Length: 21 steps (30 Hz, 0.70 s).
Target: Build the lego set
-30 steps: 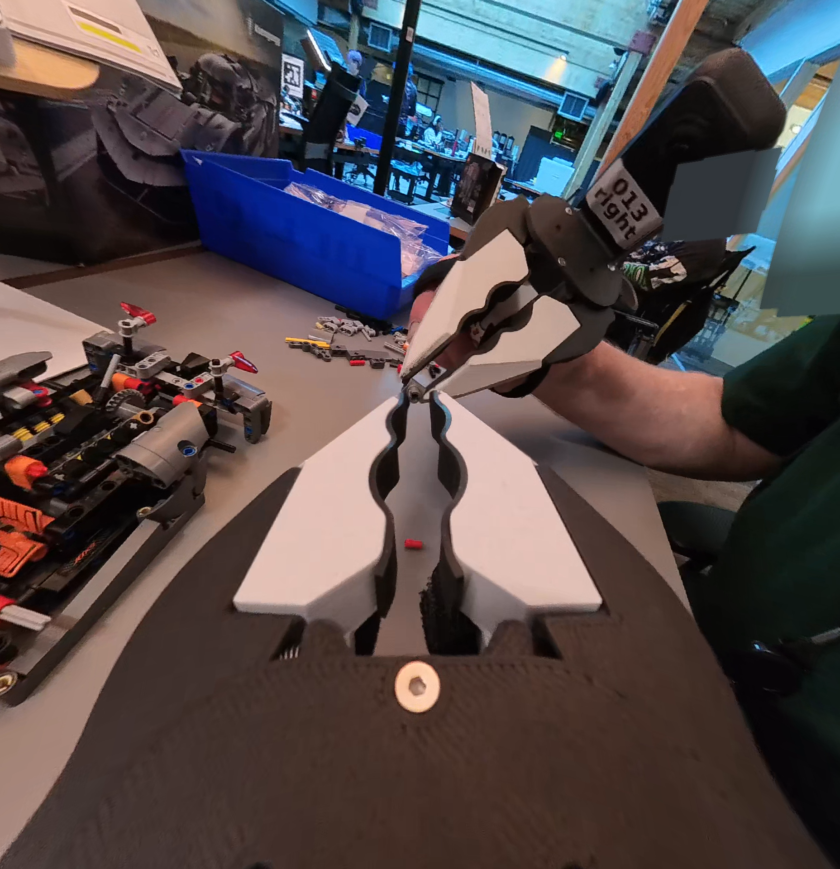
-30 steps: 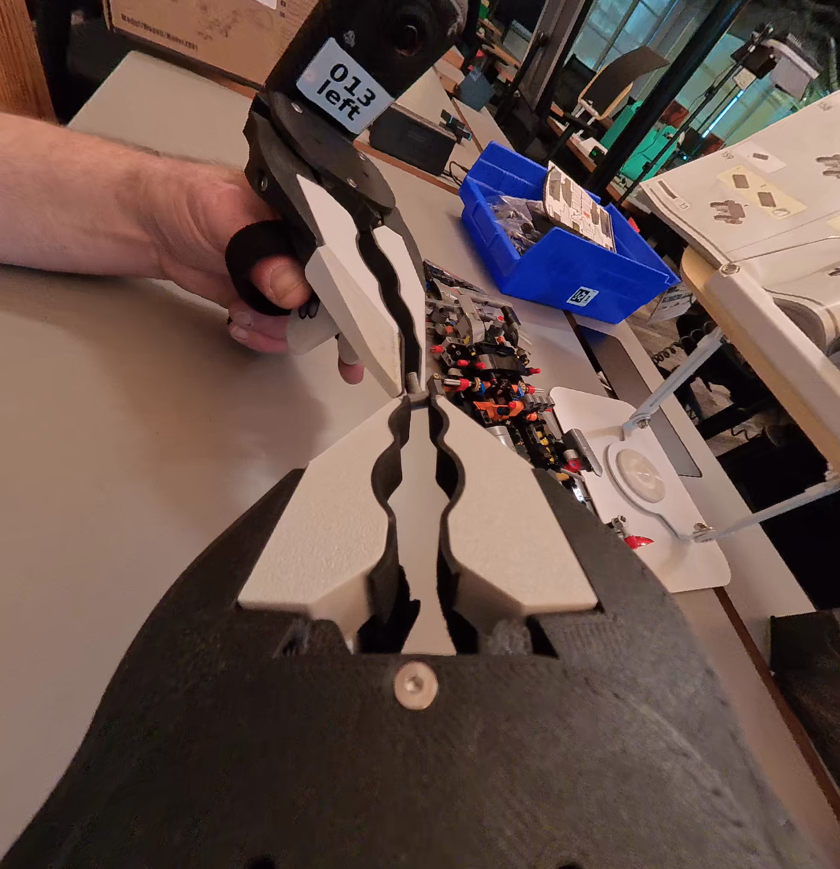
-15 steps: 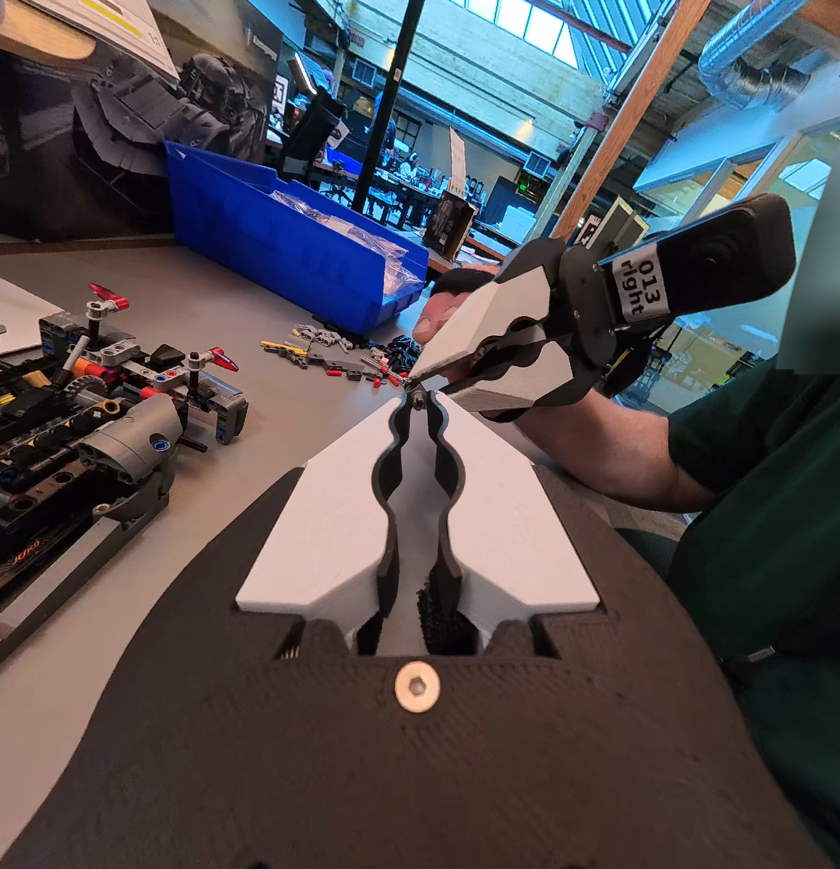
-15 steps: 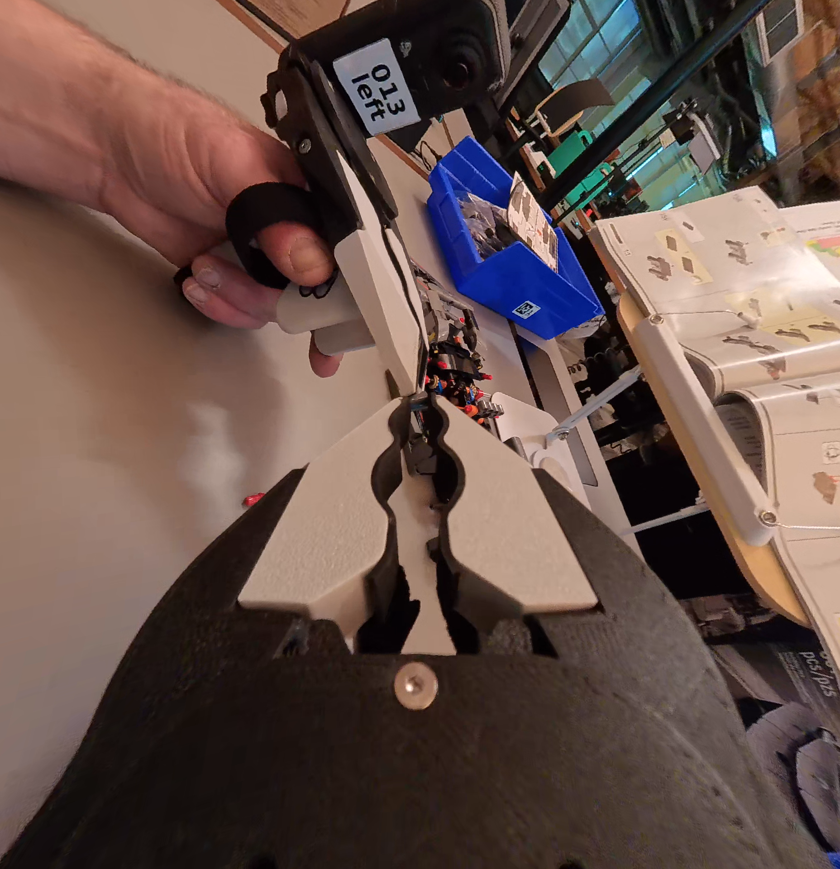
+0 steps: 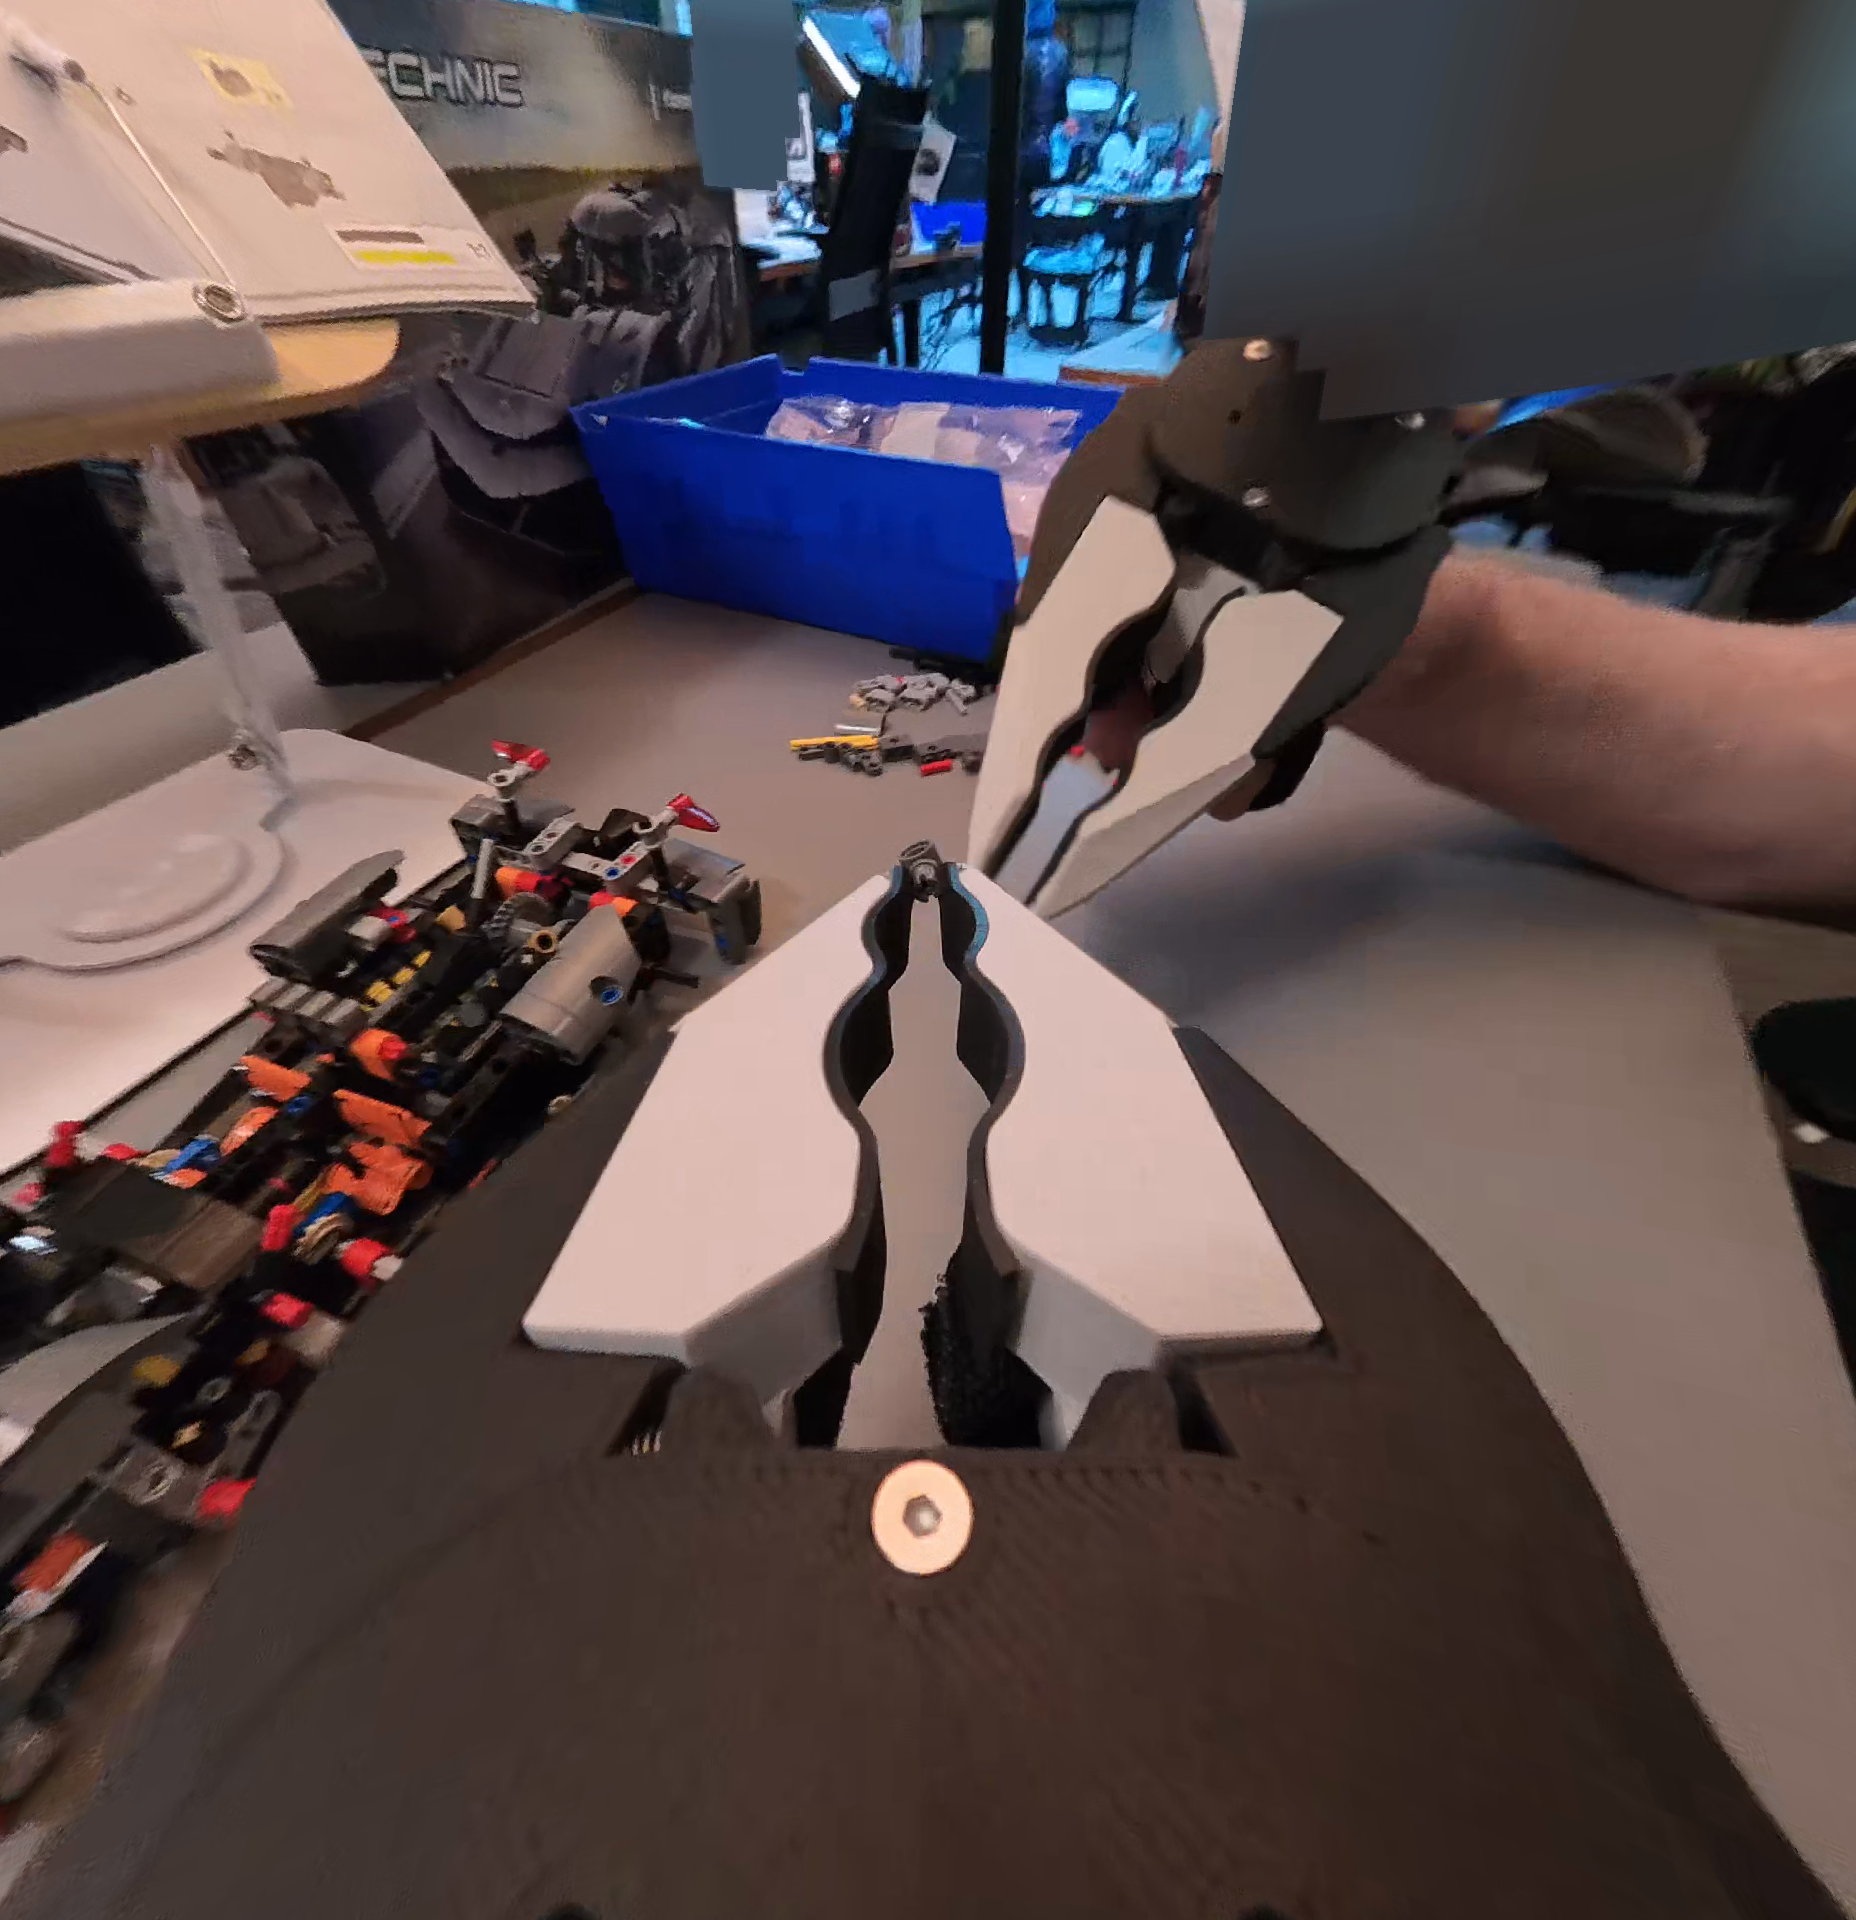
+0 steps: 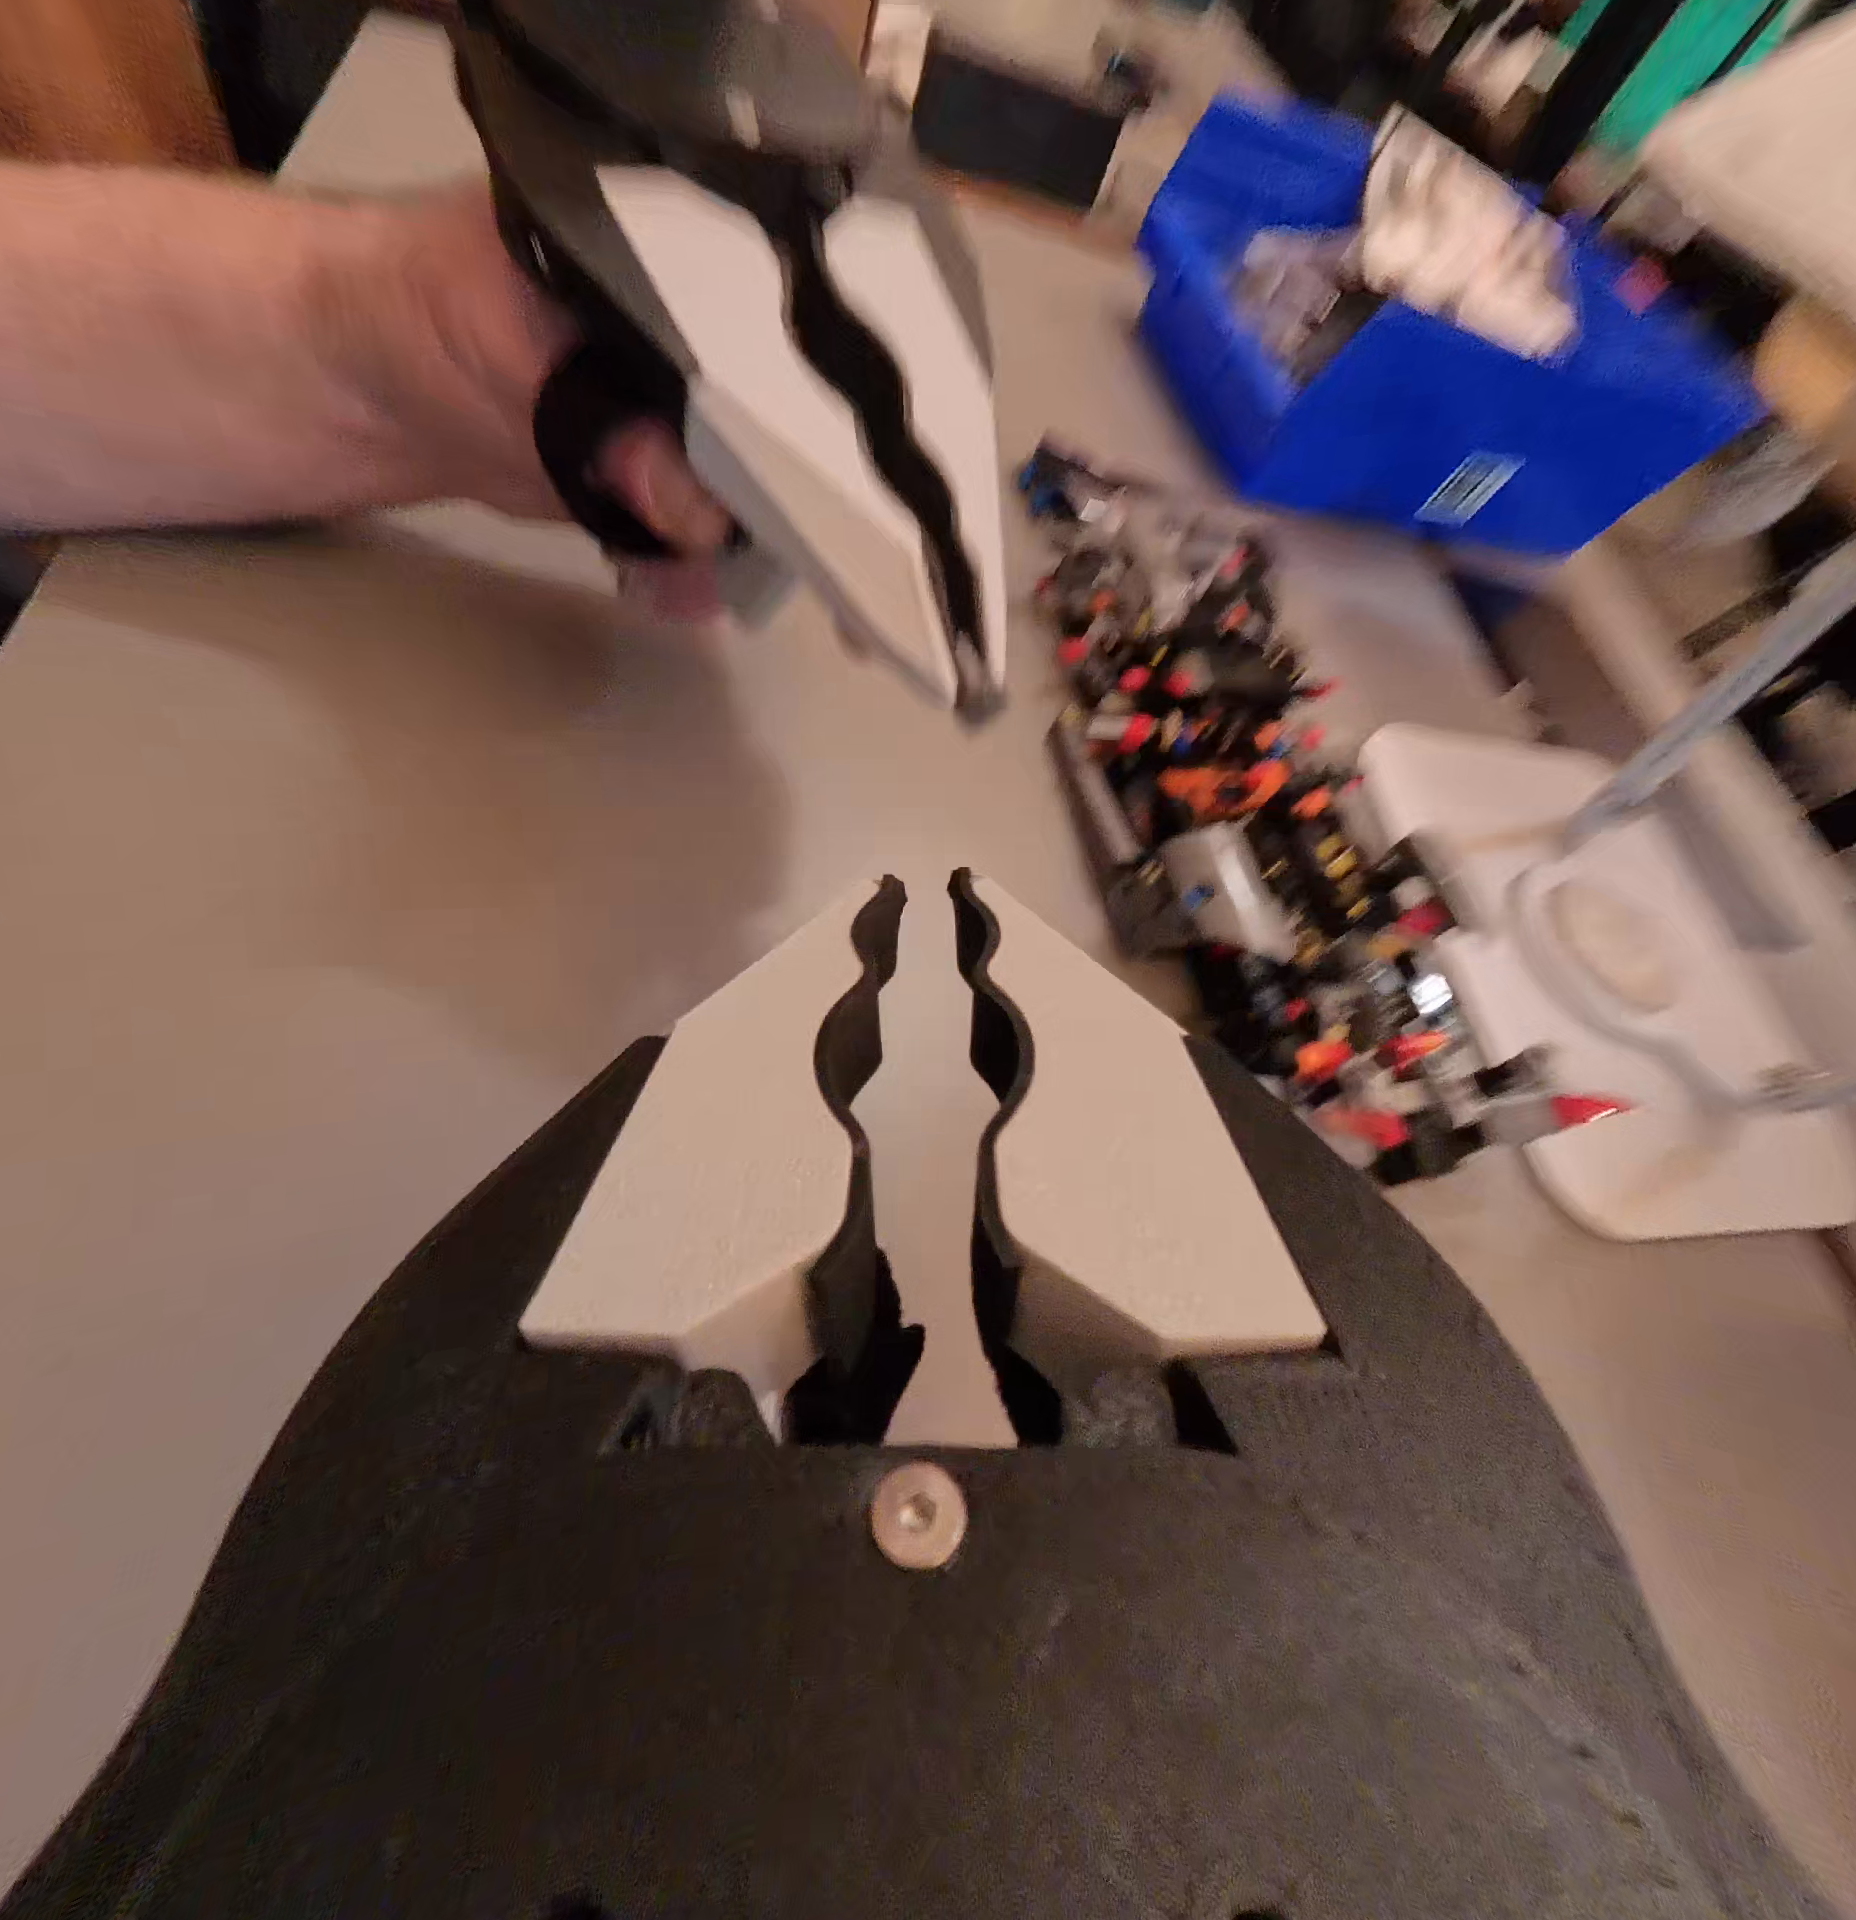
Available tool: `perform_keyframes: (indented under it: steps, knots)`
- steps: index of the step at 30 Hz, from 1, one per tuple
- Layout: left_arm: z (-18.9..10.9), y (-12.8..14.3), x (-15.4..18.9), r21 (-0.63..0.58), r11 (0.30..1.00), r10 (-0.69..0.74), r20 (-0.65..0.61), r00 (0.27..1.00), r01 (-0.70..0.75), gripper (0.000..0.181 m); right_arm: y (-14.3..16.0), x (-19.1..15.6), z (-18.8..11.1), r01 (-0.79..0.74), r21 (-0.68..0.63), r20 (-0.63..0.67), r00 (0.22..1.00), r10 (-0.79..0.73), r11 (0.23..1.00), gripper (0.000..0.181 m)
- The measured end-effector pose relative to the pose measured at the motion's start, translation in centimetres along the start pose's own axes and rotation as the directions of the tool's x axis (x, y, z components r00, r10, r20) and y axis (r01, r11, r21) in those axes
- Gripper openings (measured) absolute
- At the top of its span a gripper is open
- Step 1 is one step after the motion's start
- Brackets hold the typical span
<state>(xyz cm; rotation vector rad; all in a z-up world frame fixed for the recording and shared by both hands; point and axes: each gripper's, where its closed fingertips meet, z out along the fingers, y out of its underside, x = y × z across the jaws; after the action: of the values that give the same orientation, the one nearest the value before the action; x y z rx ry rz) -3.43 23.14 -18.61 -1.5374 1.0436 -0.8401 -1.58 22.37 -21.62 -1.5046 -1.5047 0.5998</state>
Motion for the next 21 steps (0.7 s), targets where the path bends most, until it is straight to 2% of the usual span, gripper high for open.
perform_keyframes:
  steps: [2, 5, 7, 11, 13, 21]
  knots:
    - [-0.5, 0.4, 0.4, -0.071, 0.995, 0.066, 0.021, 0.998, -0.064, 0.004, 2.1, -1.2, 0.4, -0.062, -0.1, 0.099, 0.992, 0.072, 0.993, 0.007]
    - [-0.9, 2.5, 0.1, -0.234, 0.96, 0.173, 0.057, 0.983, -0.155, 0.004, 3.4, -2.8, 1.2, -0.107, -0.174, 0.2, 0.969, 0.142, 0.979, 0.008]
    - [-1.1, 3.7, 0.6, -0.29, 0.939, 0.208, 0.048, 0.977, -0.186, 0.004, 4.3, -3.3, 1.9, -0.085, -0.23, 0.221, 0.966, 0.137, 0.969, 0.011]
    - [-1.2, 4.7, 0.7, -0.26, 0.95, 0.201, 0.077, 0.977, -0.175, 0.004, 6.0, -2.9, 2.8, -0.014, -0.314, 0.184, 0.98, 0.075, 0.949, 0.005]
    - [-1.2, 4.8, 0.5, -0.22, 0.964, 0.168, 0.082, 0.982, -0.147, 0.004, 6.0, -2.9, 3.0, -0.021, -0.307, 0.188, 0.979, 0.082, 0.951, 0.006]
    - [-1.5, 5.0, -0.5, -0.196, 0.974, 0.136, 0.087, 0.987, -0.117, 0.004, 6.1, -3.9, 3.9, 0.036, -0.318, 0.205, 0.978, 0.032, 0.947, 0.008]
